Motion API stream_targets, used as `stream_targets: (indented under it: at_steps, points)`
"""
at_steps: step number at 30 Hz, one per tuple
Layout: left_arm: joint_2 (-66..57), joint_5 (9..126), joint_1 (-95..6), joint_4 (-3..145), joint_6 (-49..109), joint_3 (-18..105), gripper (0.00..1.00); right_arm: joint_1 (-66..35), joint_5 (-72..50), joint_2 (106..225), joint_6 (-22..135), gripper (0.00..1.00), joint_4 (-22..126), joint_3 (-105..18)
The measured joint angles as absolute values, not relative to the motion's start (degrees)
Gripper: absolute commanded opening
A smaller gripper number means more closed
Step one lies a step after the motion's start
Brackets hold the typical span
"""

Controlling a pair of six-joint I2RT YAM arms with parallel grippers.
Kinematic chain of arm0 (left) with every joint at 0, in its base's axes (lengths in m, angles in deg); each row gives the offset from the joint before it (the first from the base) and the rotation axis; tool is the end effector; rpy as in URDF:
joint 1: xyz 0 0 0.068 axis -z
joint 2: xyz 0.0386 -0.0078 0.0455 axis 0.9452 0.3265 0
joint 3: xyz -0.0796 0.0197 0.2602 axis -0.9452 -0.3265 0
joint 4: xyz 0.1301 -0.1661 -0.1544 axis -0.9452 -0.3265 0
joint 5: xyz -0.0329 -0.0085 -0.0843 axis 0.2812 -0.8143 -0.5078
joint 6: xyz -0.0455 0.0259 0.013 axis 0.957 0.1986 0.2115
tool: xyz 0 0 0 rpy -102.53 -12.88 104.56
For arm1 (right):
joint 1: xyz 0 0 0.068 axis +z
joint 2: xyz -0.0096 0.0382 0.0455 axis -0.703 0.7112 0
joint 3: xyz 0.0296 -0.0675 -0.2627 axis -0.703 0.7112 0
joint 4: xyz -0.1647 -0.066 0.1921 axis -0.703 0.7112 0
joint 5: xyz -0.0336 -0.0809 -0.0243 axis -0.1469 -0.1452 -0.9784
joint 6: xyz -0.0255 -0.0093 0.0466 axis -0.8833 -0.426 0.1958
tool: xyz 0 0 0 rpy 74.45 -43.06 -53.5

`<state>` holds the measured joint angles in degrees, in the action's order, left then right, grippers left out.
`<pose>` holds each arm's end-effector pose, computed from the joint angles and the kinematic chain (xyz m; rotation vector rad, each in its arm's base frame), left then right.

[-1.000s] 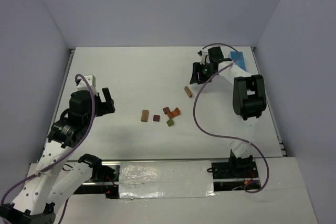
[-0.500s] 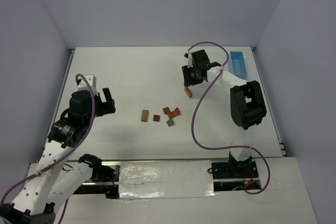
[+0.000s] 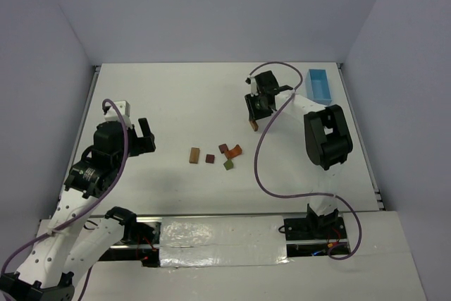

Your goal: Build the wood block tower

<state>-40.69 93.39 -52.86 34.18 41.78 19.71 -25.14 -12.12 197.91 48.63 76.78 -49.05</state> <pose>0.1425 -0.0352 0.3317 -0.2900 1.9831 -0.1560 0.3982 0.1455 0.1832 -0.5046 2.5386 0.2641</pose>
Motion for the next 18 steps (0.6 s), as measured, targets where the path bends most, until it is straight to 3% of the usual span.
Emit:
stream_targets:
  at_steps: [9, 18]
  points:
    - [-40.7, 93.3, -52.9, 34.3, 41.2, 19.6, 0.99, -25.7, -9.7, 199.8, 48.5, 0.23, 77.8, -50.9]
    - [-40.7, 93.0, -52.9, 34.3, 40.8, 19.6, 0.99, -34.5, 8.5, 202.8, 51.8, 0.28, 77.5, -52.6]
